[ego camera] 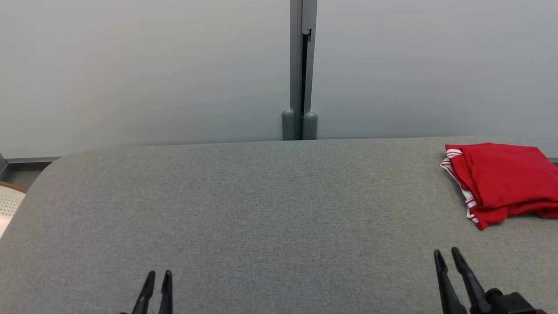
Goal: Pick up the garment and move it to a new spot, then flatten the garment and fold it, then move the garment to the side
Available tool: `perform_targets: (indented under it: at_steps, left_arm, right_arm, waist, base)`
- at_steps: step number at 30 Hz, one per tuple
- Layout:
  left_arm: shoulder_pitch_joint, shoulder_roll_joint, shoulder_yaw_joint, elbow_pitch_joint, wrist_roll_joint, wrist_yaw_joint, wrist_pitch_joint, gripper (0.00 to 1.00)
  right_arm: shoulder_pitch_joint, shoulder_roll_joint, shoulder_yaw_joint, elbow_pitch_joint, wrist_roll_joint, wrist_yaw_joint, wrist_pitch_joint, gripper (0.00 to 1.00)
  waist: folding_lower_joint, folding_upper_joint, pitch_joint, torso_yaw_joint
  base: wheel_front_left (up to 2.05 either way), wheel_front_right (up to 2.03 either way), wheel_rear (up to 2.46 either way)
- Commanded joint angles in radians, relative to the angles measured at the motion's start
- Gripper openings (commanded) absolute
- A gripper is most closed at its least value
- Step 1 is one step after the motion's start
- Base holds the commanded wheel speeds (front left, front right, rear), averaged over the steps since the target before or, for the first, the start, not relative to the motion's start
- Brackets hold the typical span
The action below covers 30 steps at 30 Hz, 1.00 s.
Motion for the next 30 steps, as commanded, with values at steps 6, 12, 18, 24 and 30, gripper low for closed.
perform_targets:
  at_steps: [6,12,18,24,30]
  left_arm:
    - [-0.021,0.0,0.011,0.014,-0.1,-0.008,0.025,0.0]
    - [-0.05,0.002,0.025,0.028,-0.213,-0.018,0.054,0.0]
    - [-0.076,0.004,0.038,0.039,-0.316,-0.027,0.081,0.0]
    - [-0.099,0.005,0.05,0.048,-0.412,-0.035,0.106,0.0]
    - [-0.125,0.006,0.063,0.059,-0.517,-0.044,0.133,0.0]
  right_arm:
    - [-0.011,-0.001,-0.006,0.005,0.113,0.0,0.022,0.0]
    - [-0.033,-0.006,-0.016,0.013,0.241,0.0,0.049,0.0]
    - [-0.053,-0.009,-0.025,0.02,0.359,0.0,0.074,0.0]
    - [-0.07,-0.012,-0.033,0.026,0.467,0.0,0.097,0.0]
    - [-0.089,-0.014,-0.043,0.031,0.585,0.0,0.123,0.0]
  waist:
    - [0.0001,0.0,0.005,-0.002]
    - [0.0001,0.0,0.011,-0.004]
    - [0.0001,0.0,0.016,-0.006]
    - [0.0001,0.0,0.022,-0.008]
    - [0.0001,0.0,0.029,-0.01]
  base:
    - [0.0,0.0,0.0]
    - [0.0,0.0,0.0]
    - [0.0,0.0,0.0]
    - [0.0,0.0,0.0]
    - [0.0,0.0,0.0]
